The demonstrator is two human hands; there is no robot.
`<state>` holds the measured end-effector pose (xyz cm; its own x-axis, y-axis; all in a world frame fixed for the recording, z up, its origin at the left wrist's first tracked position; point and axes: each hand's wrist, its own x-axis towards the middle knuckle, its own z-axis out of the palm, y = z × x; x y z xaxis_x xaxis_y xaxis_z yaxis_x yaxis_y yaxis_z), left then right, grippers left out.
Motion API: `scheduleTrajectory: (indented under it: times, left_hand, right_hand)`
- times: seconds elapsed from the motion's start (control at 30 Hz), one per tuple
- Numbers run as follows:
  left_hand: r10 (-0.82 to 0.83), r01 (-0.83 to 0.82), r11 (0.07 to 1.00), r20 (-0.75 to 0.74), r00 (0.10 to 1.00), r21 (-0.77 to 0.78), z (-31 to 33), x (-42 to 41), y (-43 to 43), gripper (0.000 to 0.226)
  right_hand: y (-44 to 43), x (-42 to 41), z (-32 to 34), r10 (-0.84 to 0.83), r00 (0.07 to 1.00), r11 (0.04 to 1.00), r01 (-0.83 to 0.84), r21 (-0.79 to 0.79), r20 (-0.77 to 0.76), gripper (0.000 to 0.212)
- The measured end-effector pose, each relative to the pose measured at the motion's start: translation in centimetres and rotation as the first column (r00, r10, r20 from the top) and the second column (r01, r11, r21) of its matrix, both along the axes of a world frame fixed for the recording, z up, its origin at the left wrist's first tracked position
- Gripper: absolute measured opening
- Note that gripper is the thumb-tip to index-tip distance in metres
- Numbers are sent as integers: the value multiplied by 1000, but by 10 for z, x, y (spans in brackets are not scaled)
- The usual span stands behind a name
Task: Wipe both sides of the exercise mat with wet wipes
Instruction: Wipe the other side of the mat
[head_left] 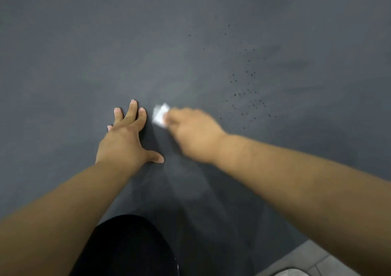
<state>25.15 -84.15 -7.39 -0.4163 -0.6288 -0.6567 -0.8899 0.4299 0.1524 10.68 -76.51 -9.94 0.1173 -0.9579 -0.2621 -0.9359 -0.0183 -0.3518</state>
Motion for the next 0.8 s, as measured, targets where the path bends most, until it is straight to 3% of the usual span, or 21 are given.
scheduleTrajectory:
  times: [0.07, 0.1, 0.17, 0.23, 0.3, 0.33, 0.4, 0.5, 0.57, 0.63, 0.67, 0.73, 0.8]
  left_hand:
    - [-8, 8, 1000, 0, 1000, -1, 1, -1, -1, 120]
    - [-9, 9, 1000, 13, 1000, -2, 2, -2, -1, 120]
    - [-28, 29, 999, 58, 998, -13, 6, -5, 1, 120]
    - [-51, 53, 998, 105, 993, -19, 7, -11, 3, 120]
    - [-59, 62, 998, 153, 987, -18, 7, -18, 5, 119]
    - [-63, 67, 998, 174, 983, -17, 8, -22, 7, 117]
    - [-99, 104, 994, 180, 979, -19, 9, -31, 14, 106]
    - [-275, 275, 961, 39, 961, 6, 12, -49, 36, 84]
    - [-357, 360, 932, -73, 931, 37, 15, -64, 56, 79]
    - [-439, 448, 893, -137, 888, 43, 14, -81, 79, 76]
    - [-489, 499, 866, -148, 860, 35, 12, -89, 90, 75]
    - [-580, 588, 808, -135, 804, 32, 8, -100, 113, 73]
    - [-631, 635, 772, -88, 771, 33, 3, -105, 131, 72]
  right_hand:
    - [5, 0, 4, 104, 994, 994, -104, 25, 24, 41]
    - [5, -18, 3, 52, 999, 999, -52, 12, 8, 44]
    - [6, -75, 0, -249, 969, 968, 249, -19, 11, 50]
    - [20, -138, 4, -615, 779, 784, 620, 7, -123, 56]
    - [45, -168, 8, -750, 591, 616, 788, 13, -298, 55]
    - [57, -164, 8, -753, 583, 609, 793, 14, -304, 55]
    - [84, -134, 1, -675, 712, 731, 681, -41, -193, 57]
    - [134, -69, -6, -310, 951, 942, 308, -136, 5, 51]
    - [166, -60, -5, -165, 986, 976, 166, -139, 16, 48]
    - [192, -89, -5, -298, 955, 946, 294, -138, -5, 41]
    - [204, -110, -5, -471, 882, 875, 461, -146, -34, 38]
    - [231, -157, 2, -791, 590, 611, 776, -158, -161, 42]
    - [253, -182, 8, -917, 303, 332, 940, -75, -259, 43]
